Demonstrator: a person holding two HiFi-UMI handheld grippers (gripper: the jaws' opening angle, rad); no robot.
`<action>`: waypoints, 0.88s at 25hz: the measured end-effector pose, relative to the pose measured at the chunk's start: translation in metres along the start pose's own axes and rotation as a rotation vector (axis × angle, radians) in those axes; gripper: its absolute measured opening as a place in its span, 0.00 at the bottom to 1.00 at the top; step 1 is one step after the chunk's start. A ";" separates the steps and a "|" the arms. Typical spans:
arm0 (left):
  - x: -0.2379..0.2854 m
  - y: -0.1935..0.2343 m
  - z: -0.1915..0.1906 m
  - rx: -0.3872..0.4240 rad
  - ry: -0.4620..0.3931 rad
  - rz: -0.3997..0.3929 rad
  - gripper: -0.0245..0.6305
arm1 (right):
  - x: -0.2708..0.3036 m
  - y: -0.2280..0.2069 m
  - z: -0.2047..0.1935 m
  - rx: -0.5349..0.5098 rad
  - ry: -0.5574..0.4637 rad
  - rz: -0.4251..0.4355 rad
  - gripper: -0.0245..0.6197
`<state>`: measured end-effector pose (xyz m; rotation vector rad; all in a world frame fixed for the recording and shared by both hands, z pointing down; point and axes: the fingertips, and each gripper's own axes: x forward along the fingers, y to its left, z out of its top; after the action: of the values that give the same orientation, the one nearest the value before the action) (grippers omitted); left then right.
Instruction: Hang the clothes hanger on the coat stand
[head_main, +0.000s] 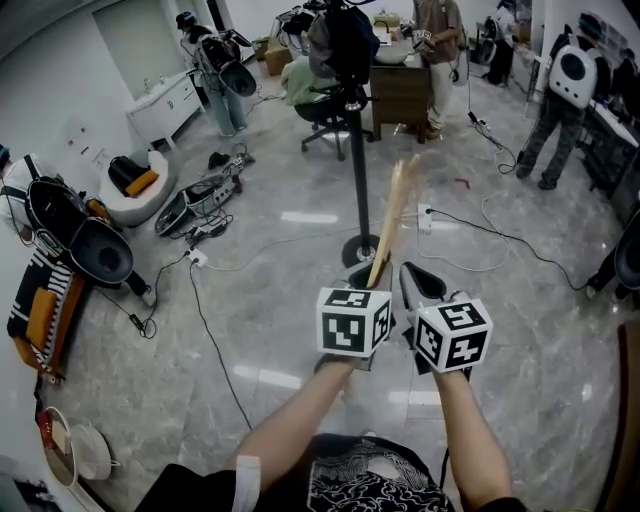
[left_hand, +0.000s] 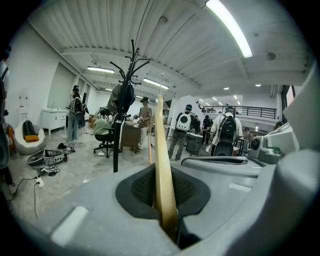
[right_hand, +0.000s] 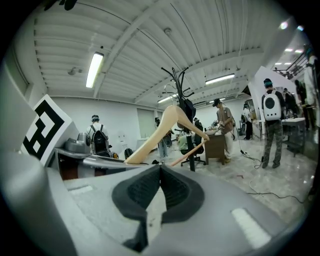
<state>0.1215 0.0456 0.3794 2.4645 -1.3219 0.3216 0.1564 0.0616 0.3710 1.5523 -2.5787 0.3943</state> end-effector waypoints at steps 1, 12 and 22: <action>0.004 0.003 0.000 0.000 0.001 -0.001 0.08 | 0.005 -0.003 0.000 0.000 0.000 -0.001 0.04; 0.060 0.061 0.018 -0.023 0.019 -0.025 0.08 | 0.083 -0.025 0.010 0.004 0.028 -0.023 0.04; 0.109 0.139 0.048 -0.031 0.049 -0.074 0.08 | 0.177 -0.031 0.037 0.007 0.043 -0.066 0.04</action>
<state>0.0665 -0.1283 0.3970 2.4564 -1.2035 0.3384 0.1013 -0.1134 0.3800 1.6079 -2.4902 0.4260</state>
